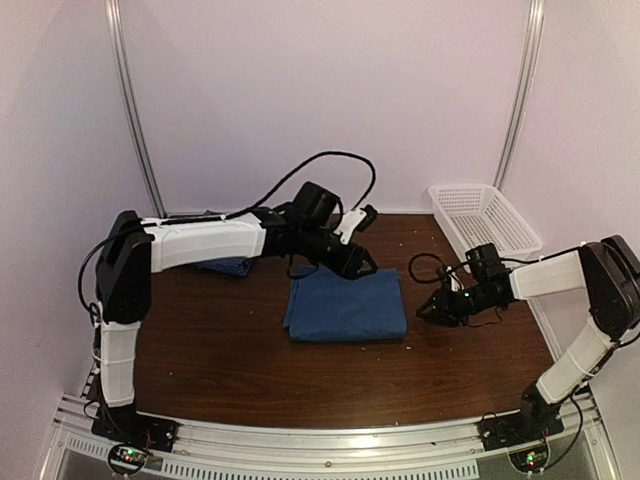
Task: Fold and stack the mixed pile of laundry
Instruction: Smooth out the square-folded T-shirt at the center of the board, then move the square folded T-shirt to the center of the board, then adjust the square-folded T-shirt at the center of the board.
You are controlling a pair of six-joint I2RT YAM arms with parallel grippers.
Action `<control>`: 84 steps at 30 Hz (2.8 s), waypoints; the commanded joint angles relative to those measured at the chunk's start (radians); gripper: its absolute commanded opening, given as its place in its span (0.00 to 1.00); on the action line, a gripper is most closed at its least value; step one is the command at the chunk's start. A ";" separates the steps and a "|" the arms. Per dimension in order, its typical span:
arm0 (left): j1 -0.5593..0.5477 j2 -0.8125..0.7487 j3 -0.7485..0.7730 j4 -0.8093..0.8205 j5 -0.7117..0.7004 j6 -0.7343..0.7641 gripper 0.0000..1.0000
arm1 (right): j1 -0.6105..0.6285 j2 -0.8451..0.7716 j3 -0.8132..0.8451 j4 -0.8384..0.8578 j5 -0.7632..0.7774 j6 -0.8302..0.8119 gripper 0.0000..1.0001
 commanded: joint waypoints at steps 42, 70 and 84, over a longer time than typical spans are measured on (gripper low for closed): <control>-0.069 -0.024 -0.166 -0.180 -0.125 -0.002 0.53 | 0.330 0.352 -0.172 1.274 -0.005 0.821 0.23; -0.107 0.099 -0.015 -0.325 -0.256 -0.004 0.28 | 0.366 0.307 -0.088 0.981 0.057 0.708 0.22; -0.028 -0.036 -0.254 -0.059 -0.055 -0.116 0.12 | 0.398 0.371 -0.003 0.965 0.076 0.721 0.19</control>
